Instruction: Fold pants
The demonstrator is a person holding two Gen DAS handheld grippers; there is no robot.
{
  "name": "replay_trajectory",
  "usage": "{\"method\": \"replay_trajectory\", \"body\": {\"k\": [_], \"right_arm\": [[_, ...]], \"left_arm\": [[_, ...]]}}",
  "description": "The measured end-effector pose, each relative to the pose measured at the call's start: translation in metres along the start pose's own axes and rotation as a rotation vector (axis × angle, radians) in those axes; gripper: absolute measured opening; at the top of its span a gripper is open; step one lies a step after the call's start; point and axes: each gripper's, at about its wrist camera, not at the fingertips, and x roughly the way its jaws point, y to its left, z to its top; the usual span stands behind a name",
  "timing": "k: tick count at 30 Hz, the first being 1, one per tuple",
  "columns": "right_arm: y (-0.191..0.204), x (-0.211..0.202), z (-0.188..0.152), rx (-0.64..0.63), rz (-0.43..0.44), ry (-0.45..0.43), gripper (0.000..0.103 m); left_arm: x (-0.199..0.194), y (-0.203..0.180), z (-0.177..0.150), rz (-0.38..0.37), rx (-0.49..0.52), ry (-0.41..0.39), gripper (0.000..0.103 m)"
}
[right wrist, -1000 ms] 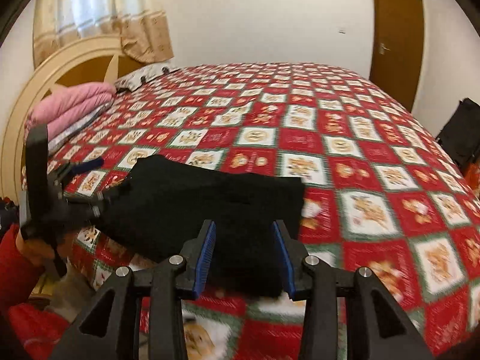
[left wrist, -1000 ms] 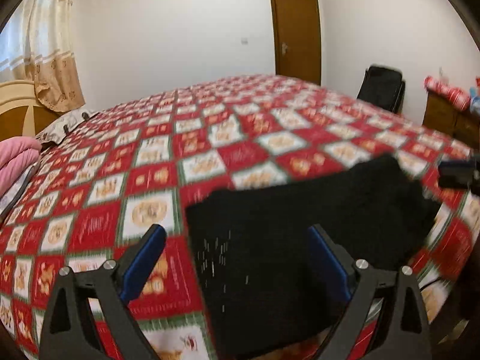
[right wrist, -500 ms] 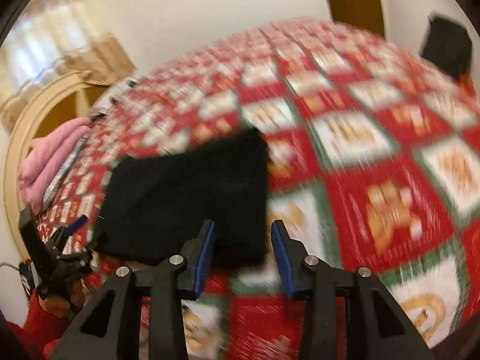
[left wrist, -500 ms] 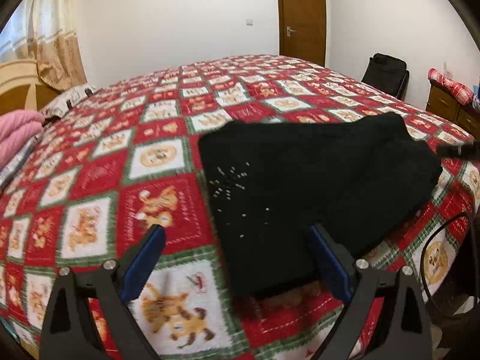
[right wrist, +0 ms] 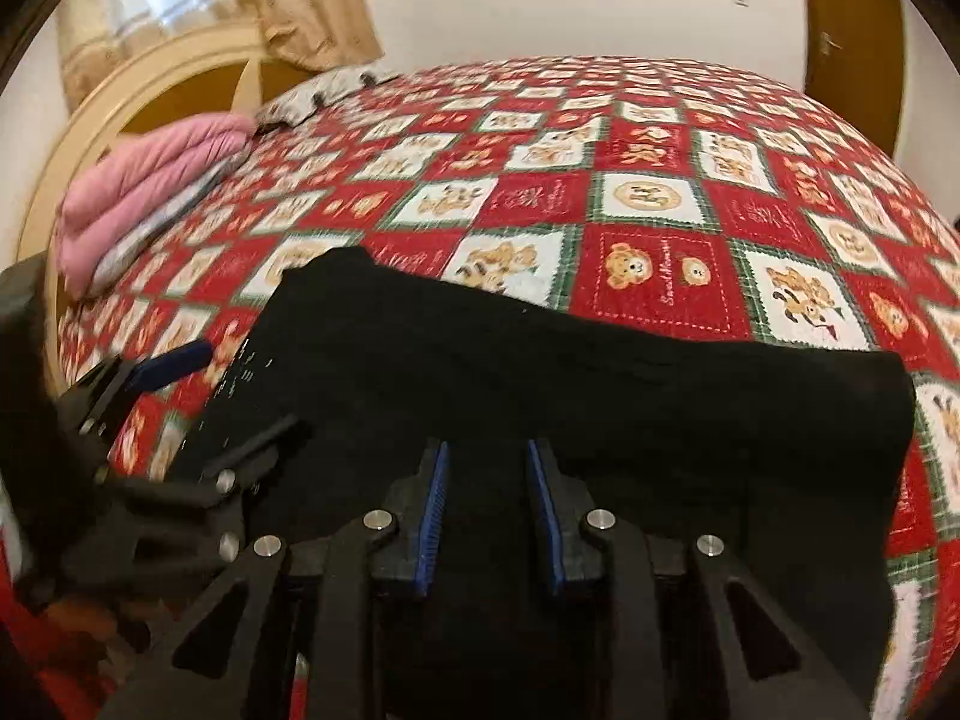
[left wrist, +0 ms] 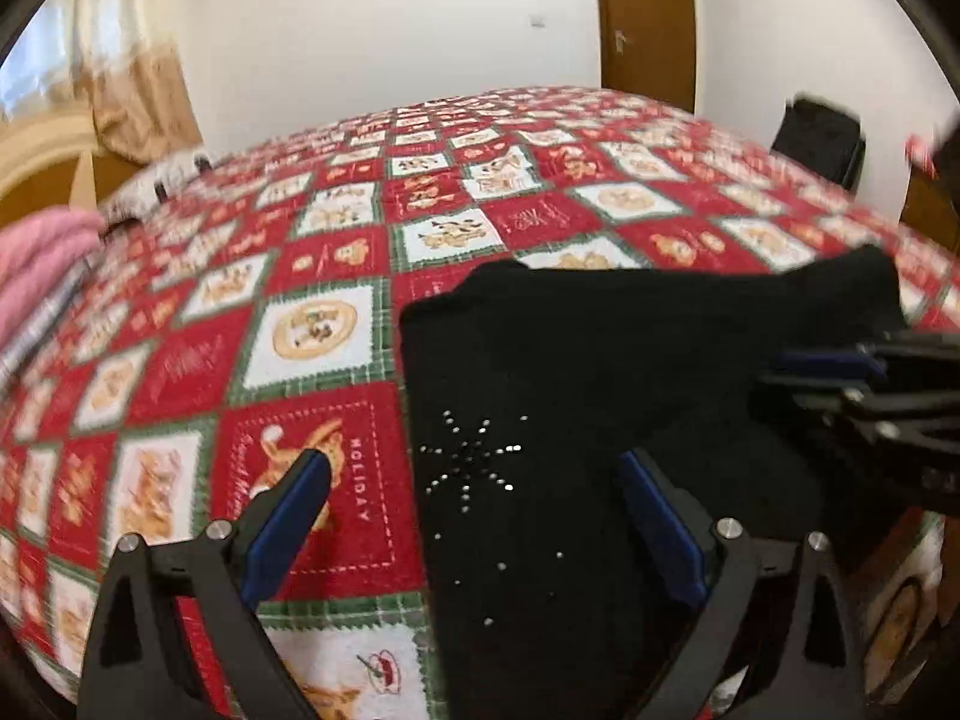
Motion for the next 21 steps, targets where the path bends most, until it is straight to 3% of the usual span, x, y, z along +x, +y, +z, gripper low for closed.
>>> {"method": "replay_trajectory", "body": {"k": [3,6,9,11,13,17,21], "right_arm": [[-0.011,-0.034,0.0,0.049,0.058,-0.111,0.029],[-0.03,-0.054,0.003,0.04,-0.102,-0.194,0.029],[-0.06,-0.038,0.008,0.125,-0.184,-0.132,0.029],[-0.081,-0.018,0.006,0.218,-0.148,-0.072,0.029],[-0.089,-0.021,0.007,0.263,-0.105,-0.109,0.029],[-0.086,-0.045,0.004,0.31,-0.063,-0.181,0.029],[-0.078,-0.061,-0.012,0.286,-0.118,-0.2,0.029]], "left_arm": [[-0.004,0.005,0.009,0.01,-0.012,0.003,0.099],[-0.012,-0.001,0.025,0.025,0.009,-0.066,0.099],[0.0,-0.013,0.039,0.029,0.026,-0.078,0.099],[0.017,-0.018,0.042,0.059,0.036,-0.034,0.099],[0.035,-0.017,0.038,0.081,0.018,0.044,0.1],[0.034,-0.01,0.035,0.06,-0.021,0.047,0.101],[0.03,-0.011,0.031,0.076,-0.005,0.039,0.102]]}}
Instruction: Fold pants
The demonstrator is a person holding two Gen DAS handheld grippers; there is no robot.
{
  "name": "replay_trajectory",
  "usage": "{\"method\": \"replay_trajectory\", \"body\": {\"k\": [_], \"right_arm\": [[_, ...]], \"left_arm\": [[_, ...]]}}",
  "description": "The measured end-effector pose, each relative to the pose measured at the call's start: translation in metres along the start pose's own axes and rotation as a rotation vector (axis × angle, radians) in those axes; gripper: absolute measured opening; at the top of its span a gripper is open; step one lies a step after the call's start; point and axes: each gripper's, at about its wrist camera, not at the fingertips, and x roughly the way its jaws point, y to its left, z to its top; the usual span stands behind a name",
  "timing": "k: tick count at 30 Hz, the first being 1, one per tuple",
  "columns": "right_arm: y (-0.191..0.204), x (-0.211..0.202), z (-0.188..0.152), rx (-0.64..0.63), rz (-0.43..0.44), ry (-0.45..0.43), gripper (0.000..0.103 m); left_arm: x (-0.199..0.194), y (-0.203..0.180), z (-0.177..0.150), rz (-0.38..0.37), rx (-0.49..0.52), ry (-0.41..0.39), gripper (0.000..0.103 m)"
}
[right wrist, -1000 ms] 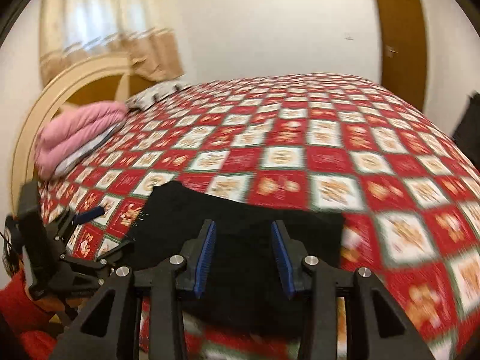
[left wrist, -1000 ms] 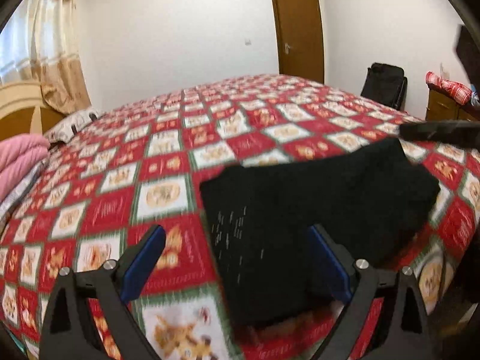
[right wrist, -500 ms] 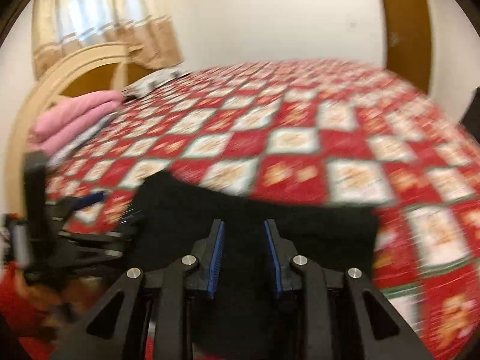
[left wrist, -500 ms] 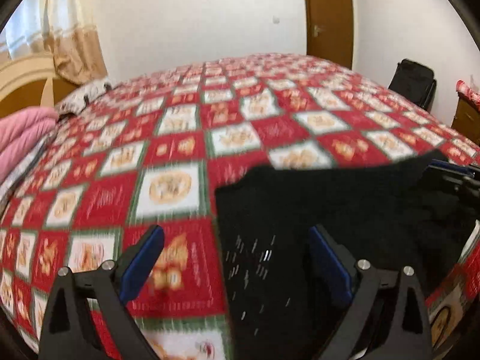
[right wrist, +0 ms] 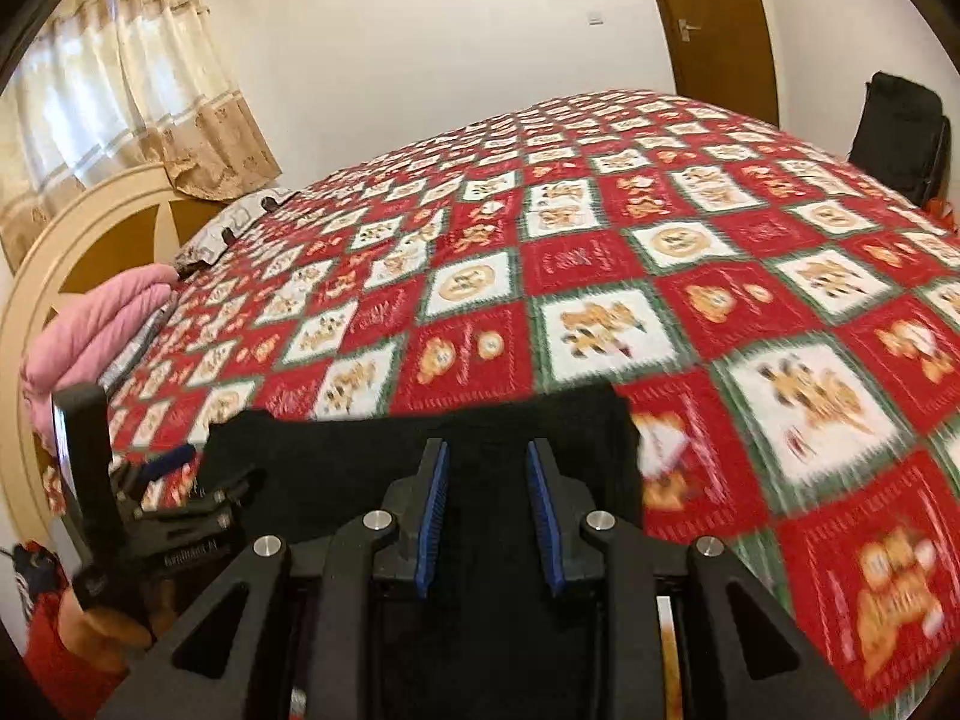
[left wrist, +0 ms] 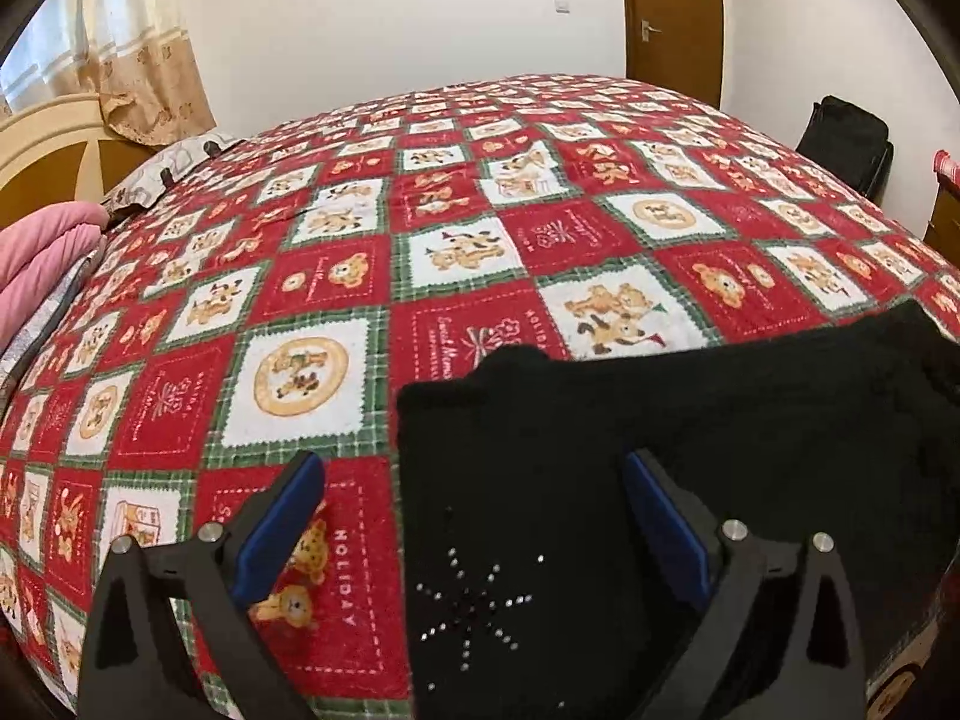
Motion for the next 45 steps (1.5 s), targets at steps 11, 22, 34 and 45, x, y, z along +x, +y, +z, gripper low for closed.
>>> {"method": "replay_trajectory", "body": {"k": [11,22,34,45], "right_arm": [[-0.003,-0.007,-0.035,-0.042,-0.042,-0.03,0.037],[0.03,-0.019,-0.035,-0.169,-0.092,0.023,0.054],[0.002,-0.041,-0.026,0.003,-0.033,-0.028,0.055],[-0.06,-0.025,-0.041,0.244,-0.004,-0.008,0.064]], "left_arm": [[-0.015,0.018,-0.024,-0.021,-0.066,0.014,0.103],[-0.046,0.025,-0.047,-0.035,-0.048,0.082,0.102],[-0.06,0.034,-0.047,-0.098,-0.069,0.037,0.1],[-0.037,0.05,-0.027,-0.224,-0.19,0.003,0.1]]}}
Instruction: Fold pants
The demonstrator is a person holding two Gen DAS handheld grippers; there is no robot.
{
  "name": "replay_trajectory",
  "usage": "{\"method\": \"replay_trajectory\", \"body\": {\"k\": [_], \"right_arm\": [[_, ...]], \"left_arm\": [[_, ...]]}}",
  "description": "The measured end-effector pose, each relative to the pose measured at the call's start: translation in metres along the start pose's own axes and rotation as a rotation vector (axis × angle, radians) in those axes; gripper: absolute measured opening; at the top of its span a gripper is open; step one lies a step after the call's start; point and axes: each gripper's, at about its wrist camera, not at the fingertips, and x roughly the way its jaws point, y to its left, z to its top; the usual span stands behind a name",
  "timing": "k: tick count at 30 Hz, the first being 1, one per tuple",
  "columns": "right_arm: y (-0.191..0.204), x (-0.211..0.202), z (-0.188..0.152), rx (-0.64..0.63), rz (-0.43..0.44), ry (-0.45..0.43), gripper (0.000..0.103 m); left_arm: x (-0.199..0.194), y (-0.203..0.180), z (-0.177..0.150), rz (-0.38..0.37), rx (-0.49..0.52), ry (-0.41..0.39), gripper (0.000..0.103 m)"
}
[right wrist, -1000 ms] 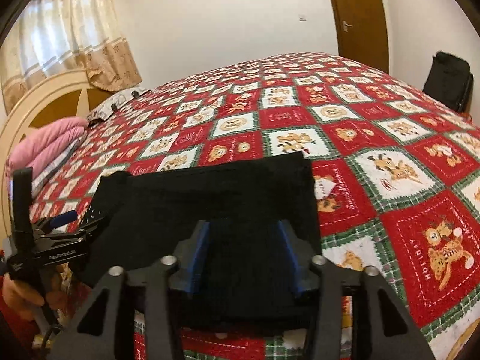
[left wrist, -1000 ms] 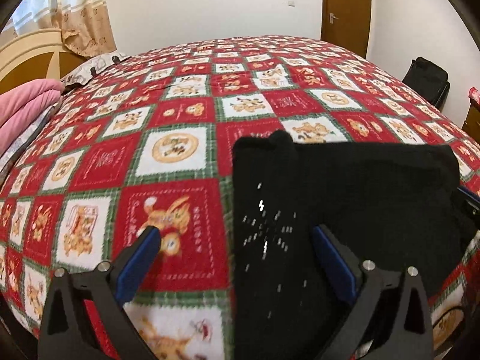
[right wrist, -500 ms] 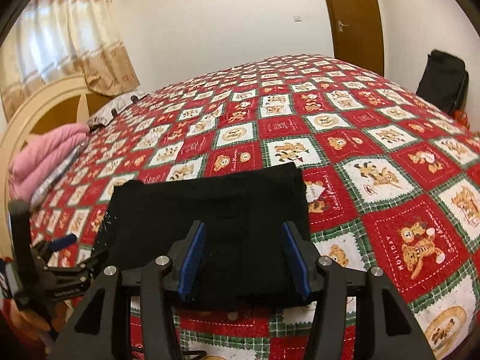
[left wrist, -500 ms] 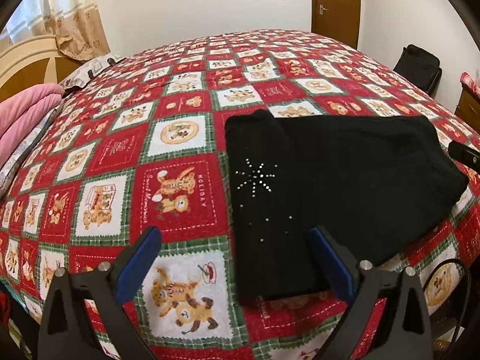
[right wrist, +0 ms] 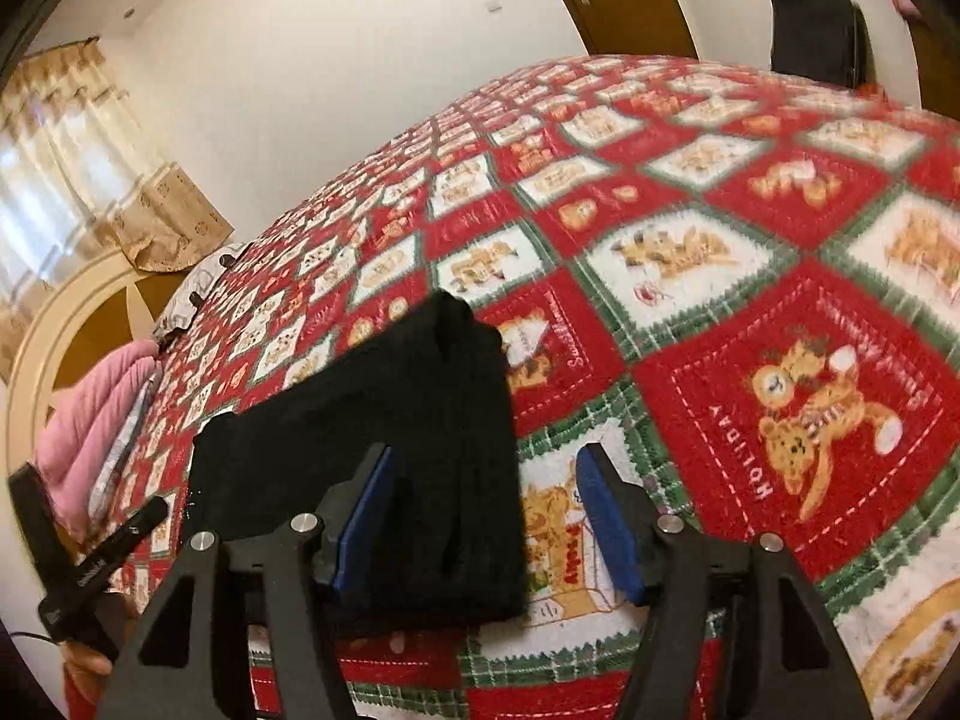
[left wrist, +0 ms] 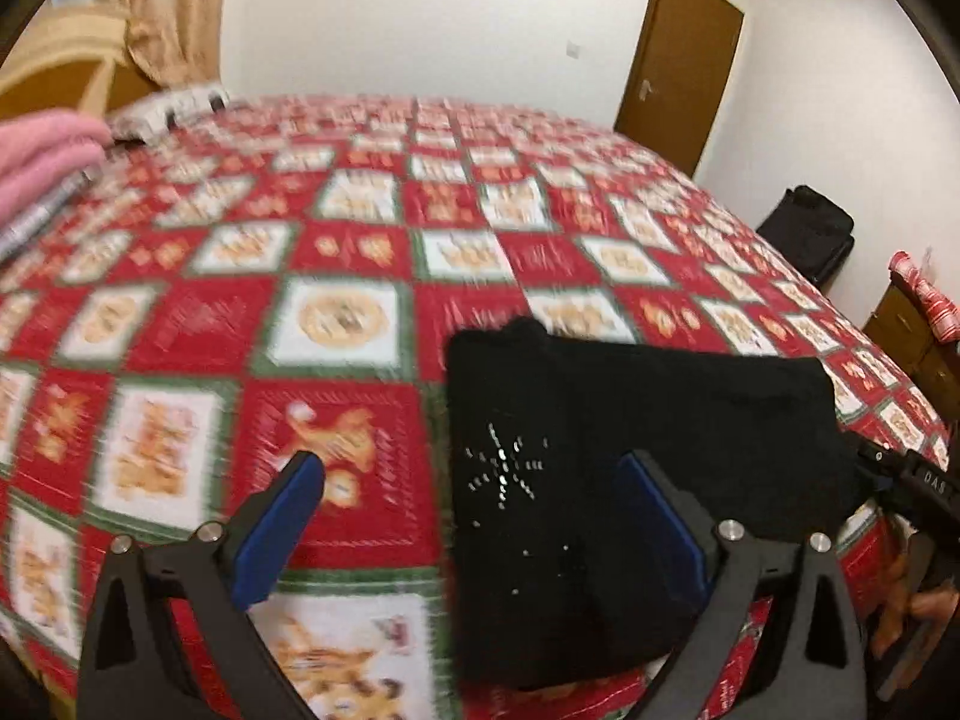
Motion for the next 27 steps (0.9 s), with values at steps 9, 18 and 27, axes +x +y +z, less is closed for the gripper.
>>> {"method": "replay_trajectory", "body": {"k": [9,18,27], "right_arm": [[0.042,0.014,-0.021,-0.124,-0.017,0.077,0.077],[0.018,0.013,-0.008,-0.047,0.037,0.098,0.075],[0.048,0.022,-0.024,-0.172,0.034,0.149,0.043]], "left_arm": [[0.015,0.001,-0.019,-0.024,-0.016,0.064,0.102],[0.017,0.006,-0.012,-0.124,-0.064,0.077,0.101],[0.015,0.003,-0.015,-0.227,-0.061,0.075,0.057]]}}
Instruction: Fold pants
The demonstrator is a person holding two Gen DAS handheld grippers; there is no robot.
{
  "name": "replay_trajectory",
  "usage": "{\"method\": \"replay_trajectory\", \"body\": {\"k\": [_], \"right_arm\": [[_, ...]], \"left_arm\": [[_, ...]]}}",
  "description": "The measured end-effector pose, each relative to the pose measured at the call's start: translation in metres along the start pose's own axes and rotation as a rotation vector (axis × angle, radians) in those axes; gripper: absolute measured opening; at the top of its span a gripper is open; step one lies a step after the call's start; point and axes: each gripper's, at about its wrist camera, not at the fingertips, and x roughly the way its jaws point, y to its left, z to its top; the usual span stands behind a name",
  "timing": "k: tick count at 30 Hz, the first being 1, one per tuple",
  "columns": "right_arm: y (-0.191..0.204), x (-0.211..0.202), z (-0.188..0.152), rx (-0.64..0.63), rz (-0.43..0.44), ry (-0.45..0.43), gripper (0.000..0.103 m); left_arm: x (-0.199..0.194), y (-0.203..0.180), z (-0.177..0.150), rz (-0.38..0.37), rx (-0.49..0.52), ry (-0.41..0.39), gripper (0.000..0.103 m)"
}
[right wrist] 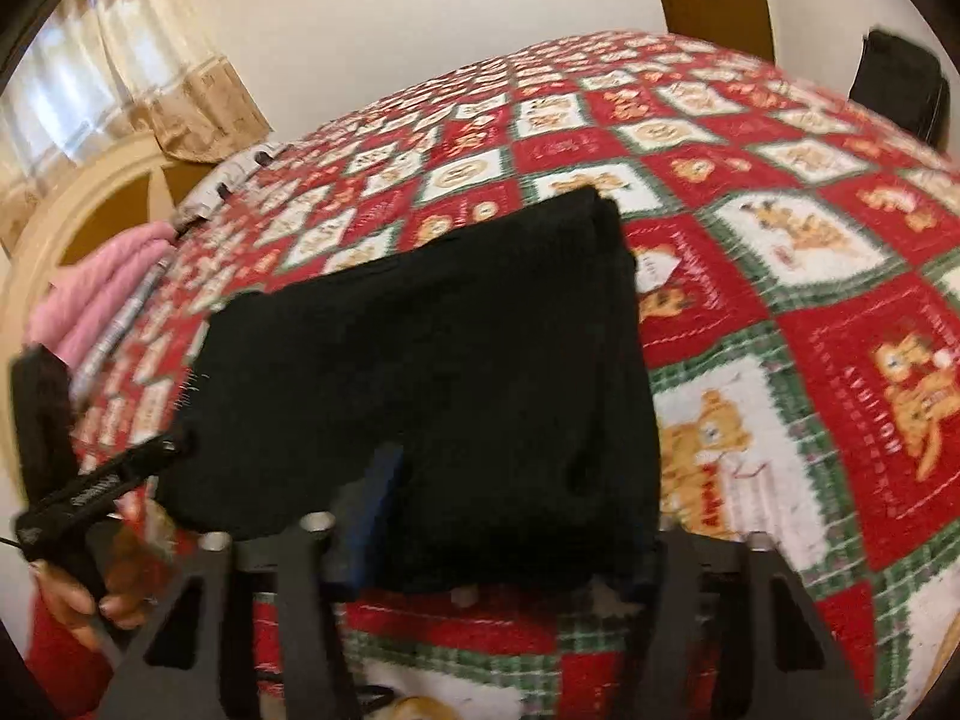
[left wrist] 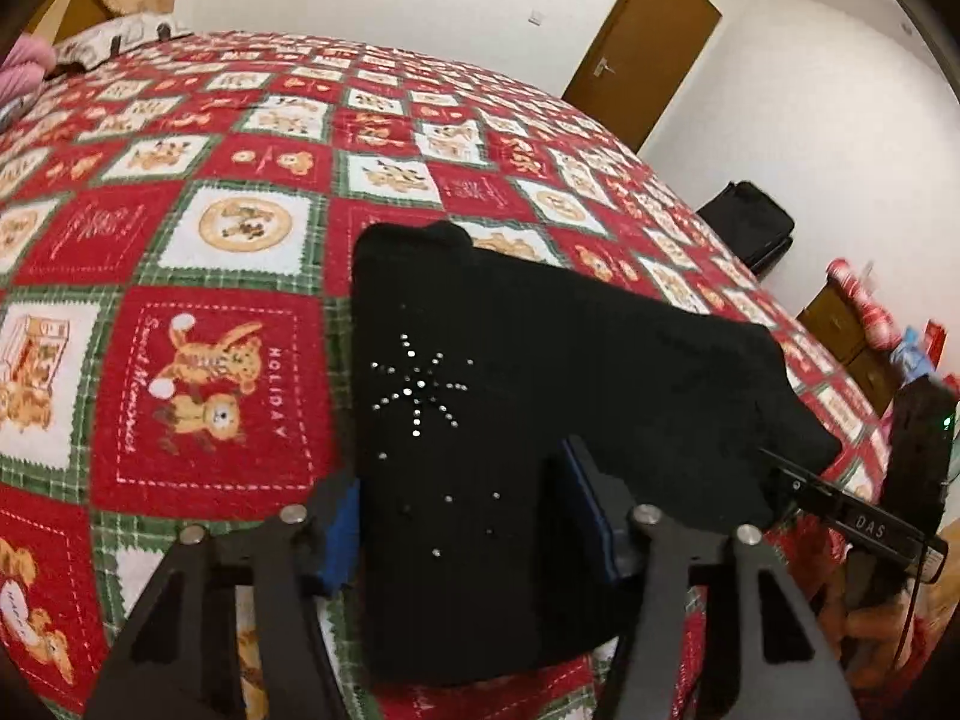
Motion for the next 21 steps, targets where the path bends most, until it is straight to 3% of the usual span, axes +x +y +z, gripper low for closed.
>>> {"method": "replay_trajectory", "body": {"k": [4,5,10,13,16,19,21], "right_arm": [[-0.023,0.003,-0.002,0.131,0.113,-0.007,0.038],[-0.025,0.005,-0.003,0.139,0.125,-0.012,0.038],[-0.008,0.005,-0.007,0.04,0.055,-0.026,0.037],[0.001,0.003,-0.004,-0.023,0.013,-0.025,0.034],[0.02,-0.011,0.004,-0.112,-0.015,-0.054,0.03],[0.046,-0.025,0.017,-0.194,0.012,-0.091,0.029],[0.069,-0.031,0.026,-0.259,0.054,-0.106,0.029]], "left_arm": [[-0.003,0.019,0.004,-0.057,-0.127,-0.001,0.035],[-0.002,0.021,0.004,-0.063,-0.138,0.001,0.033],[0.0,-0.006,-0.001,0.022,0.009,-0.025,0.021],[-0.003,-0.016,-0.001,0.065,0.075,-0.046,0.018],[-0.015,-0.01,0.005,0.043,0.06,-0.07,0.016],[-0.032,-0.007,0.013,0.023,0.064,-0.115,0.016],[-0.045,-0.005,0.02,0.077,0.08,-0.164,0.016]]}}
